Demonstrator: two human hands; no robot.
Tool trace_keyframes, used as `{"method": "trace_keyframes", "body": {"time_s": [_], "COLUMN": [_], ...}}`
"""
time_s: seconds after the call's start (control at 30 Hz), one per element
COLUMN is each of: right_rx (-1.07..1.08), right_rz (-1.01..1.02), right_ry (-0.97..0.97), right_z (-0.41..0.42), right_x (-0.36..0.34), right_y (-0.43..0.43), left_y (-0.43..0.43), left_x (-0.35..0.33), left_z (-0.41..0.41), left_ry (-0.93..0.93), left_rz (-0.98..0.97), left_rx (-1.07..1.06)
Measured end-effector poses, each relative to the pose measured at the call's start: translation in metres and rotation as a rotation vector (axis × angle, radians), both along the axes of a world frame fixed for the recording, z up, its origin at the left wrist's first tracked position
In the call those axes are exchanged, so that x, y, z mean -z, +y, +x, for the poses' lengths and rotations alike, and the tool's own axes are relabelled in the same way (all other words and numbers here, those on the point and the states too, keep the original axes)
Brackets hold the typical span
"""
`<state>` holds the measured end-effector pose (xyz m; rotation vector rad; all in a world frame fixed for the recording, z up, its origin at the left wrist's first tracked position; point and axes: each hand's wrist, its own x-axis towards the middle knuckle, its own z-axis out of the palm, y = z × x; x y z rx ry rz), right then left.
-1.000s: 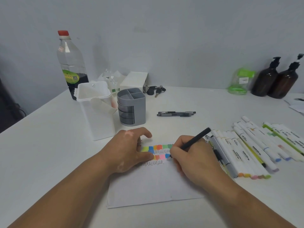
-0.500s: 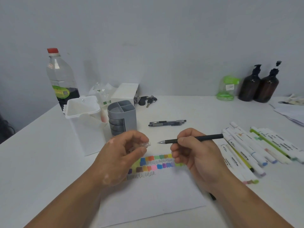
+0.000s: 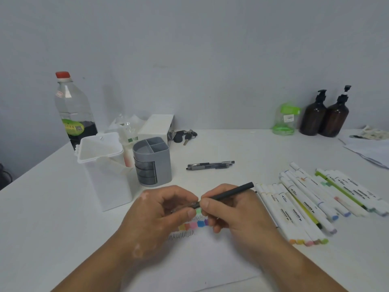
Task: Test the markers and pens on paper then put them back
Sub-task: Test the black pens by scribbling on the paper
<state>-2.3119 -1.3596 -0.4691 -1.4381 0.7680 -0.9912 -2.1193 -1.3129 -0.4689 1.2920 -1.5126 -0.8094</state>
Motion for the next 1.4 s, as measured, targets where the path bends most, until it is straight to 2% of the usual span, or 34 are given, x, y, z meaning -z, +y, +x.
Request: {"method": "trace_keyframes", "body": {"time_s": [0.3, 0.37, 0.43, 0.47, 0.53, 0.6, 0.63, 0.73, 0.87, 0.93, 1.07, 1.23, 1.4], "right_rx": [0.086, 0.140, 0.214, 0.254, 0.320, 0.320, 0.302, 0.240, 0.217, 0.239, 0.337, 0.173, 0.114], "right_rz": [-0.007, 0.003, -0.008, -0.047, -0.180, -0.272, -0.299, -0.393, -0.479, -0.498, -0.615, -0.723, -0.763], "right_ry": [0.029, -0.011, -0.015, 0.061, 0.420, 0.794, 0.920, 1.238, 1.476, 1.517, 1.427, 1.452, 1.483], "right_z": [0.007, 0.007, -0.001, -0.009, -0.026, -0.038, -0.040, -0.039, -0.036, -0.035, -0.020, 0.015, 0.033], "right_x": [-0.001, -0.006, -0.014, -0.019, -0.025, -0.027, -0.026, -0.021, -0.021, -0.026, -0.040, -0.028, -0.014], "right_y": [0.000, -0.002, -0.005, -0.007, -0.011, -0.008, -0.005, 0.005, 0.008, -0.002, -0.057, -0.130, -0.150], "left_y": [-0.002, -0.001, -0.001, -0.002, -0.003, -0.004, -0.005, -0.007, -0.008, -0.009, -0.011, -0.012, -0.014], "left_x": [-0.002, -0.001, 0.002, 0.003, 0.003, 0.002, 0.002, 0.004, 0.004, 0.004, 0.006, 0.011, 0.013], "left_z": [-0.003, -0.004, -0.001, 0.002, 0.010, 0.013, 0.013, 0.011, 0.012, 0.013, 0.014, 0.019, 0.020], "left_ry": [0.178, 0.171, 0.080, -0.015, -0.202, -0.244, -0.237, -0.246, -0.226, -0.211, -0.249, -0.242, -0.242], "left_rz": [0.061, 0.069, 0.066, 0.055, 0.038, 0.037, 0.041, 0.057, 0.065, 0.058, 0.056, 0.044, 0.022], "left_rx": [0.045, 0.080, 0.055, 0.003, -0.120, -0.183, -0.194, -0.206, -0.226, -0.229, -0.214, -0.220, -0.213]}}
